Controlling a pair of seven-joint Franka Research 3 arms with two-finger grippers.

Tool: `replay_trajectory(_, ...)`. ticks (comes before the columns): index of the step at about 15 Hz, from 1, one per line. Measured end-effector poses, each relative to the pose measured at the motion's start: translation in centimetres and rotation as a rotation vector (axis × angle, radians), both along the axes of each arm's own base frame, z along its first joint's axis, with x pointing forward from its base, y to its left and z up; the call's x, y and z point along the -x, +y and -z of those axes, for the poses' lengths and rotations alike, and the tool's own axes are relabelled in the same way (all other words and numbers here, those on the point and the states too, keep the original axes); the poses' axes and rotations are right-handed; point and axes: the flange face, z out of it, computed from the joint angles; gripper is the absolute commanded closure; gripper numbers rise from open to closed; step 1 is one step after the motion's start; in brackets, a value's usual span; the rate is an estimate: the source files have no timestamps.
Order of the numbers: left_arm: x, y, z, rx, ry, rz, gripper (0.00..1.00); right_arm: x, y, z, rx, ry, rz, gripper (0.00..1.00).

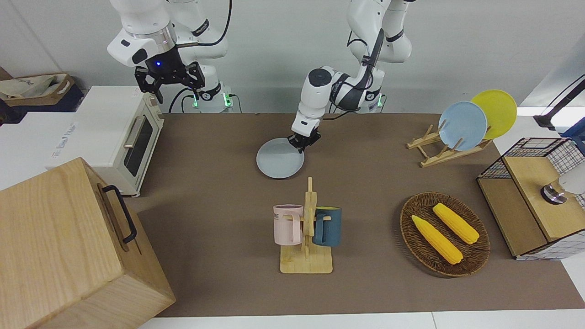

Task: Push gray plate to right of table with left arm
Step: 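Push the gray plate with the left gripper across the table toward the toaster oven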

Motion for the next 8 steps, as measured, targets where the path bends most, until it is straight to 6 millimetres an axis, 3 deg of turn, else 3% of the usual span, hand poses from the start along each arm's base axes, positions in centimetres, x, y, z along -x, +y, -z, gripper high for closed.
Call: replay_trajectory(8,0.7,-10.4,1.4,0.003,-0.049,-0.067,1.00,0.0,0.0,0.0,0.000,0.000,0.000,0.017)
